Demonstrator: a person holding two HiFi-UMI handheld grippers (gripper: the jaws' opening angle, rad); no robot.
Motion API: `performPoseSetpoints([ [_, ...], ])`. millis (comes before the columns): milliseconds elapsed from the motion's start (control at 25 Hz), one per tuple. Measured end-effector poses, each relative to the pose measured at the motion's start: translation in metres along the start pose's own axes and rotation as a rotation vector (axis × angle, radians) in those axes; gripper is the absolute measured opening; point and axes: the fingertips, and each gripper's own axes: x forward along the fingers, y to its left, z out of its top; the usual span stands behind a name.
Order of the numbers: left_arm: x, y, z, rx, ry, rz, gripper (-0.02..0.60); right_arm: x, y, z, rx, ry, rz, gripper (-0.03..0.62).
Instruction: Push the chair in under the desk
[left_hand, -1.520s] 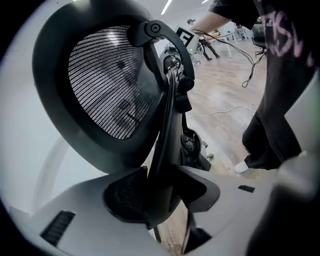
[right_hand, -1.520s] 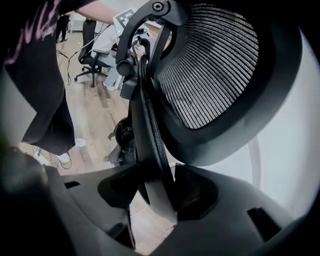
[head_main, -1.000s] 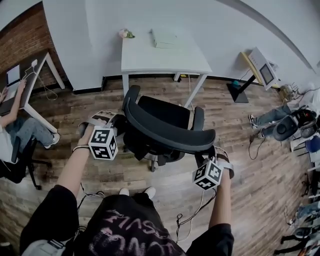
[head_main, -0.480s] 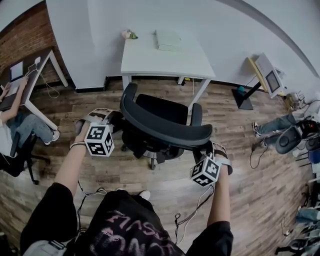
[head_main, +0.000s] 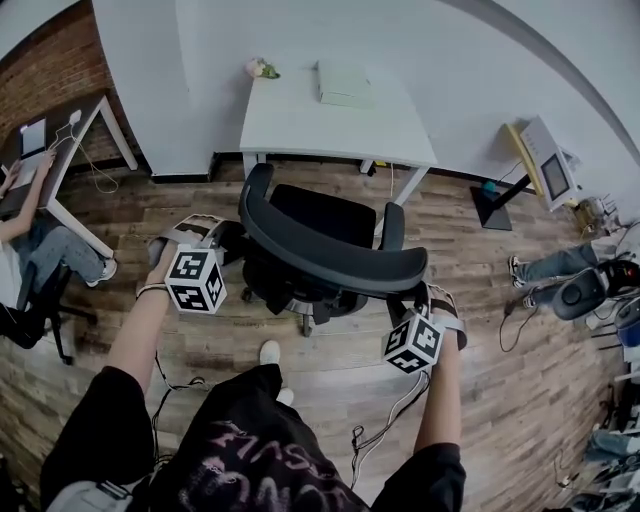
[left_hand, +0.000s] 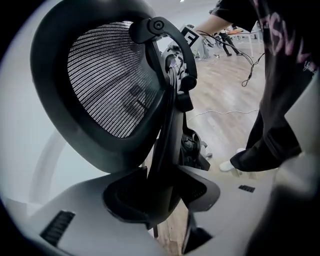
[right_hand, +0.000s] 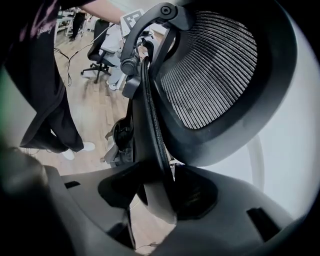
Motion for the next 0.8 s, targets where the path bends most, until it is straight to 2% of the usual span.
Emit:
performPoseSetpoints([
  [800, 0.079, 0.097, -0.007, -0.026, 0.010, 0.009, 0.189, 0.094, -0.094, -0.004, -0.017, -0.005, -0.006, 0.212],
])
